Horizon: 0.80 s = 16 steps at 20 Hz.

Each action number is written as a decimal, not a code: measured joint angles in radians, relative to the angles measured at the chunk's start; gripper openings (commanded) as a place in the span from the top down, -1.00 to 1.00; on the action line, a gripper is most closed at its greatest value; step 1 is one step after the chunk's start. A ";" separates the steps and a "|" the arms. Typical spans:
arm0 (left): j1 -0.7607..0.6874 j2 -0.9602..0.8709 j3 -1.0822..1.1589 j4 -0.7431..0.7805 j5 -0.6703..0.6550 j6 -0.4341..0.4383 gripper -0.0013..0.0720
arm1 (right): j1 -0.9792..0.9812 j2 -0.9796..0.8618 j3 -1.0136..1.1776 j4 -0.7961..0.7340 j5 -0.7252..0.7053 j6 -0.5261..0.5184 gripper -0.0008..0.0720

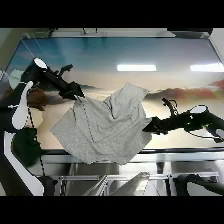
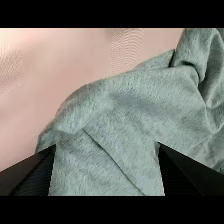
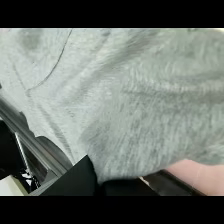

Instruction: Fold the shirts.

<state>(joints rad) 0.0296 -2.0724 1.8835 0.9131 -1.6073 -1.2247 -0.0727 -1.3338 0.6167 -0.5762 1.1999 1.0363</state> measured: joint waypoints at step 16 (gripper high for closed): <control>-0.051 -0.095 0.003 0.003 -0.023 -0.010 0.95 | -0.040 -0.069 0.145 -0.055 -0.069 -0.009 0.93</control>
<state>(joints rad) -0.0219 -2.1674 1.8866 0.9165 -1.6306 -1.2346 -0.1131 -1.4033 0.7620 -0.6308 1.1309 1.0271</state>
